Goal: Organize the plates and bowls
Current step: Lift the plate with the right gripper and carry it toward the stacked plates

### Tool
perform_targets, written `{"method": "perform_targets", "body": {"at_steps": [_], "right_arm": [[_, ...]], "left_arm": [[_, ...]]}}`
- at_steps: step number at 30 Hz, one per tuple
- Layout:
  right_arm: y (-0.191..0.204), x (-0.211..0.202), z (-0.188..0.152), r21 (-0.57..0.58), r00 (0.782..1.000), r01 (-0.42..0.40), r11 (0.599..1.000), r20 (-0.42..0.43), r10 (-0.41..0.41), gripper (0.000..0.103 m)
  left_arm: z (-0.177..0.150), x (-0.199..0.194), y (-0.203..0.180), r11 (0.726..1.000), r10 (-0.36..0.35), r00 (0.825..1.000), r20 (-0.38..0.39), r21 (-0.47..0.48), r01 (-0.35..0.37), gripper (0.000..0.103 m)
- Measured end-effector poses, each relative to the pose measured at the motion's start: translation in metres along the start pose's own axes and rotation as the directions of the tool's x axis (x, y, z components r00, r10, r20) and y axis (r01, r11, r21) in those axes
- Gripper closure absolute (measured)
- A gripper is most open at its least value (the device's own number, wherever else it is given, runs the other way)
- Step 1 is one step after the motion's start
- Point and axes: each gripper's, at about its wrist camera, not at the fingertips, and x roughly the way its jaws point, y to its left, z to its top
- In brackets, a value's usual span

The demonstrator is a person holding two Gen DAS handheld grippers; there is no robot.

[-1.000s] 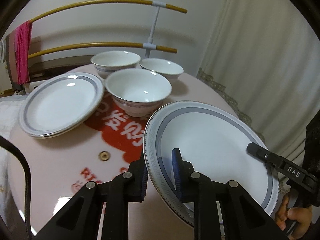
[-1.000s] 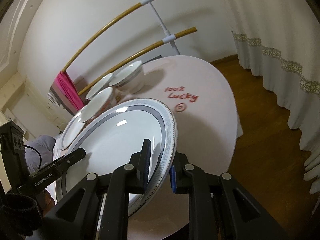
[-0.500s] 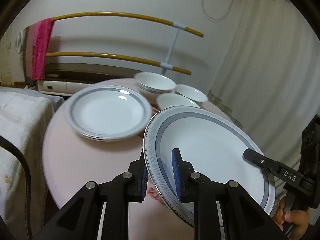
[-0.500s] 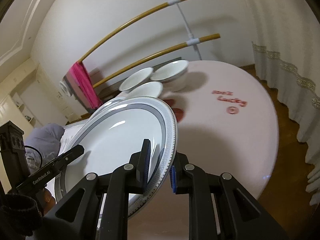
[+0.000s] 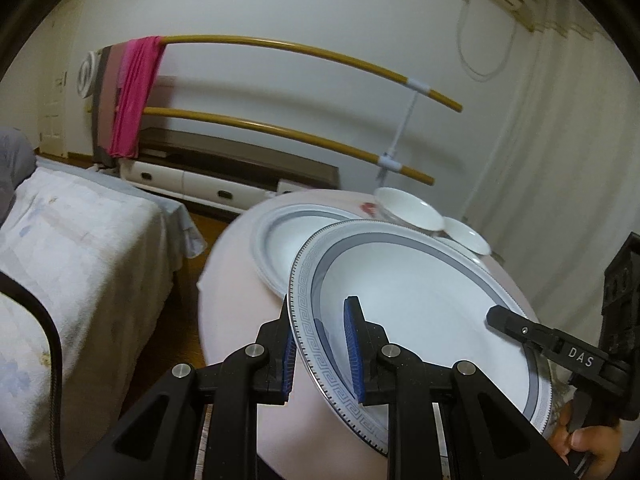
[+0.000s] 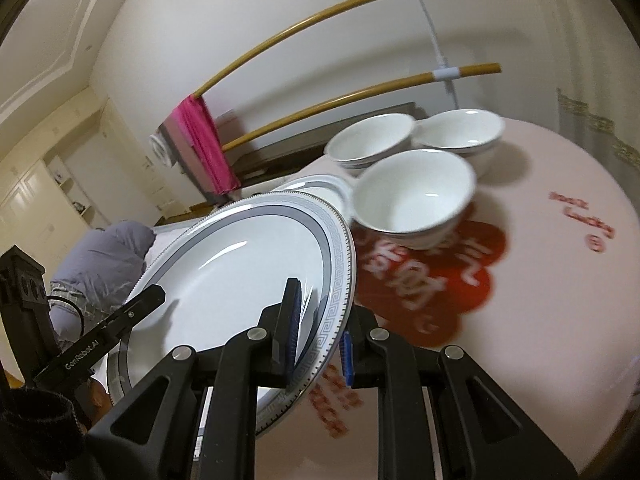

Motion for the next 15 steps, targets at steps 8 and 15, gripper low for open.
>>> {"method": "perform_targets", "body": {"at_steps": [8, 15], "right_arm": [[0.017, 0.044, 0.009, 0.001, 0.999, -0.005, 1.000, -0.044, 0.005, 0.086], [0.017, 0.073, 0.022, 0.016, 0.998, 0.022, 1.000, -0.059, -0.021, 0.086]], "left_arm": [[0.017, 0.035, 0.023, 0.999, 0.034, 0.999, -0.024, -0.017, -0.034, 0.085], [0.038, 0.077, 0.029, 0.999, 0.036, 0.998, -0.045, -0.014, -0.036, 0.085]]}}
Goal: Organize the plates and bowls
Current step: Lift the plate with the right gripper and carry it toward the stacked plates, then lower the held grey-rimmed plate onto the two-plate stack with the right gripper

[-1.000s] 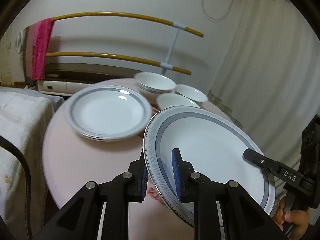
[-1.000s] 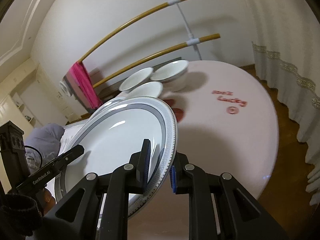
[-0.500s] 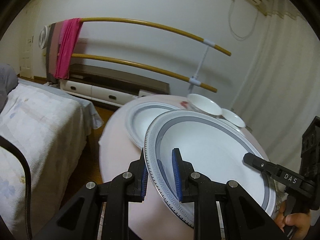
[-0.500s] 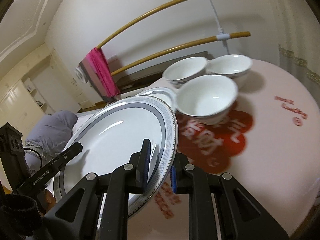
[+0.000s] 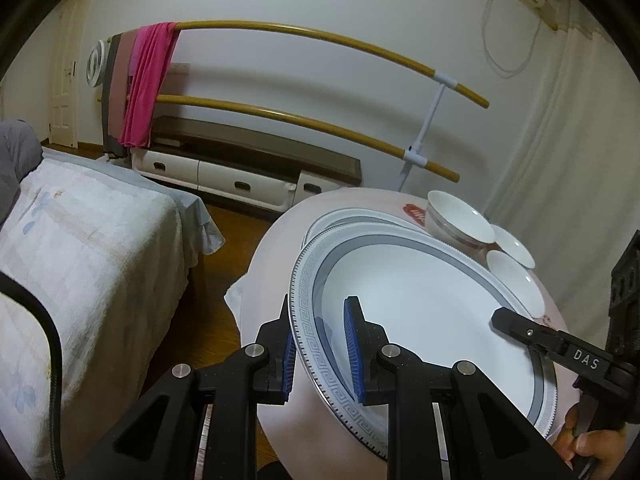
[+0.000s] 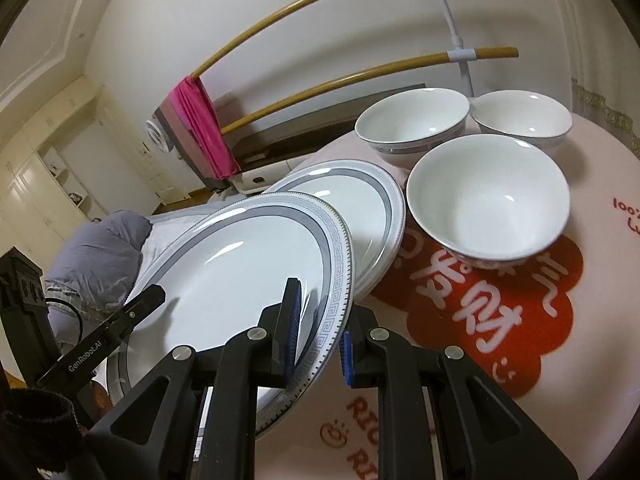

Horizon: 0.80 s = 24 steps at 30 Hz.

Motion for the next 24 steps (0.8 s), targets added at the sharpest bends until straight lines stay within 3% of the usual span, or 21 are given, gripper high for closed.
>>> {"method": "perform_targets", "body": {"at_steps": [13, 24], "right_arm": [[-0.005, 0.023, 0.007, 0.031, 0.998, 0.069, 0.997, -0.016, -0.068, 0.086], [-0.005, 0.029, 0.010, 0.044, 0.993, 0.121, 0.992, -0.021, -0.120, 0.086]], "left_arm": [[0.034, 0.068, 0.006, 1.000, -0.014, 0.999, -0.031, 0.014, 0.014, 0.085], [0.035, 0.093, 0.011, 1.000, -0.013, 0.998, -0.057, 0.015, 0.014, 0.085]]}}
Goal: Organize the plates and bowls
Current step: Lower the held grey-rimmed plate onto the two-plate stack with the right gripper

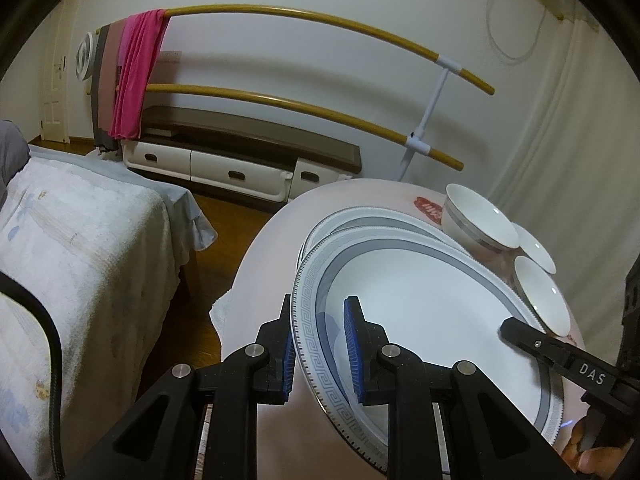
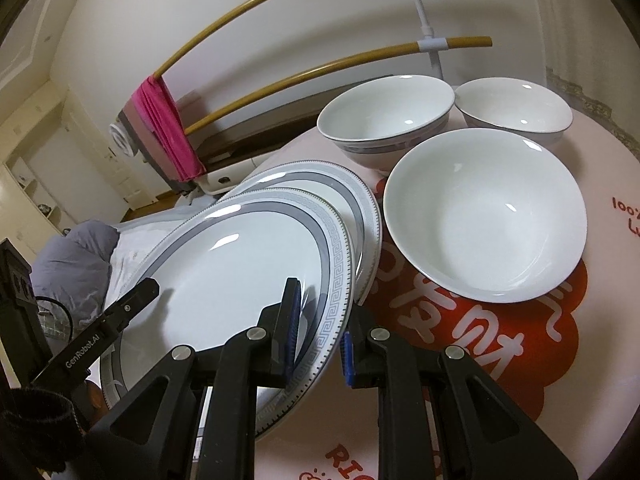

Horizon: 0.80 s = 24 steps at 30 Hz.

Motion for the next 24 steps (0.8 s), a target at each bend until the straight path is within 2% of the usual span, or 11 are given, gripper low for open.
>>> {"method": "perform_targets", "body": {"at_steps": [15, 20, 24], "right_arm": [[0.016, 0.007, 0.004, -0.019, 0.997, 0.074, 0.997, -0.016, -0.074, 0.082], [0.025, 0.006, 0.001, -0.047, 0.991, 0.136, 0.990, -0.007, -0.136, 0.081], [0.027, 0.004, -0.001, -0.042, 0.989, 0.150, 0.988, -0.003, -0.150, 0.080]], "left_arm": [[0.002, 0.009, 0.005, 1.000, 0.002, 1.000, -0.010, -0.015, -0.002, 0.085], [0.003, 0.013, 0.004, 1.000, 0.000, 1.000, -0.018, -0.017, -0.001, 0.085], [0.004, 0.015, 0.005, 1.000, -0.006, 1.000, -0.024, -0.024, 0.006, 0.085]]}}
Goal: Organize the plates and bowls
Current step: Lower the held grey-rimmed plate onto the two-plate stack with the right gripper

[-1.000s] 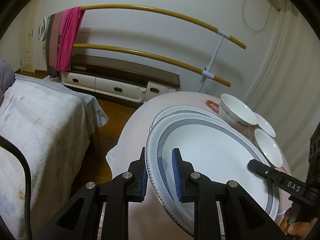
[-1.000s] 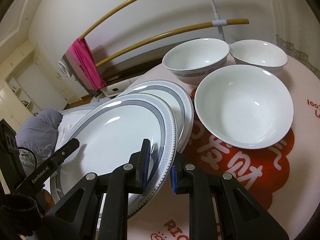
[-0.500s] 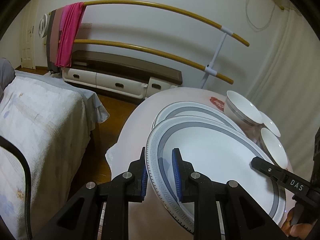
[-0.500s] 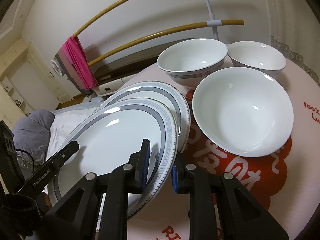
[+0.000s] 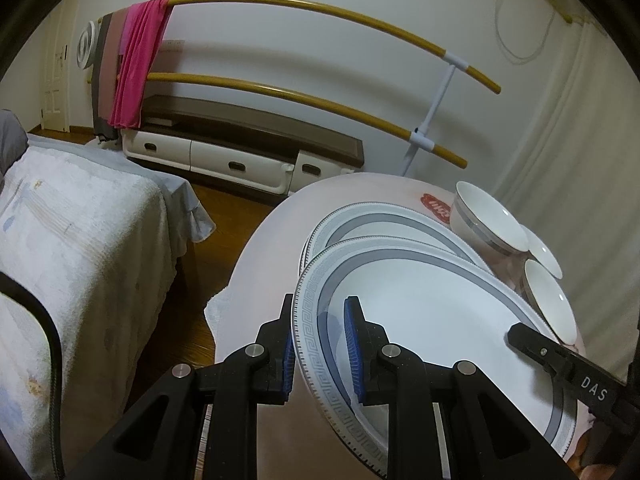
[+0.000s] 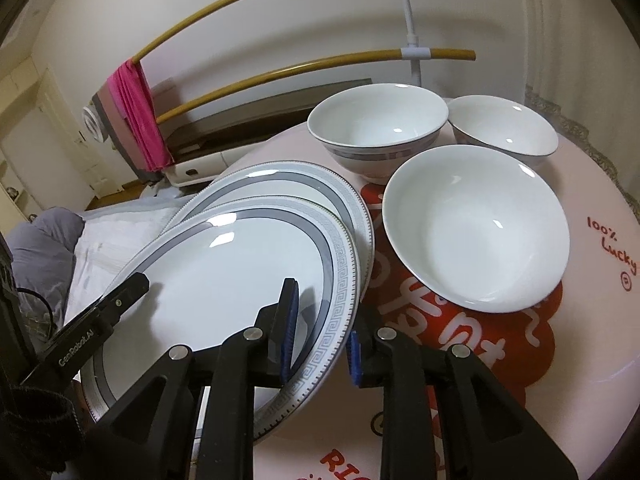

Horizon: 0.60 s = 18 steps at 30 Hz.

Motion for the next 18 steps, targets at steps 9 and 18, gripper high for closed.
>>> {"method": "perform_targets", "body": {"at_steps": [9, 18], "right_arm": [[0.010, 0.000, -0.004, -0.033, 0.995, 0.099, 0.995, 0.011, -0.099, 0.077], [0.015, 0.004, -0.008, -0.030, 0.993, 0.119, 0.992, 0.002, -0.119, 0.072]], "left_arm": [[0.003, 0.001, 0.002, 1.000, -0.005, 1.000, -0.006, 0.001, 0.005, 0.085], [0.000, -0.001, 0.001, 1.000, -0.003, 1.000, 0.009, 0.009, 0.003, 0.085]]}}
